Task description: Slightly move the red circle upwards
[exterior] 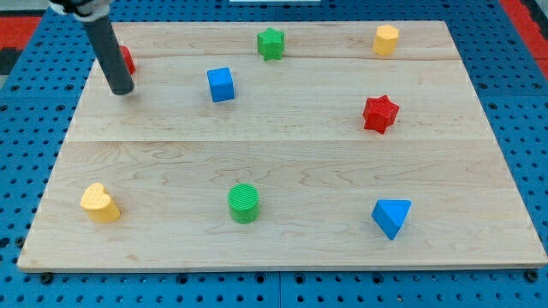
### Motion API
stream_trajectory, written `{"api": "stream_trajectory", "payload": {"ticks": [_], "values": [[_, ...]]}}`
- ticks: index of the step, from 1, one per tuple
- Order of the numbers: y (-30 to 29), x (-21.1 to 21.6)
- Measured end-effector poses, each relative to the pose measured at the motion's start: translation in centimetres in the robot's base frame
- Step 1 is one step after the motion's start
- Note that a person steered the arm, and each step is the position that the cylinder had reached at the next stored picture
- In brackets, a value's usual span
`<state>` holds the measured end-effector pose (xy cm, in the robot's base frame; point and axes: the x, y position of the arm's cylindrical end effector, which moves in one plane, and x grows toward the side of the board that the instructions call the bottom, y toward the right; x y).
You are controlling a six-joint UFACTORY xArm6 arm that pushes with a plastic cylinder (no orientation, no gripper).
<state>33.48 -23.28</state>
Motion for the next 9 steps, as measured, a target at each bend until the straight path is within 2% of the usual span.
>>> {"api": "stream_trajectory", "payload": {"ticks": [1, 2, 3, 5, 9], "values": [[-0.5, -1.6], [-4.7, -1.7], [-5.9, -2.0], [1.3, -4.5], [1.9, -4.5]]}}
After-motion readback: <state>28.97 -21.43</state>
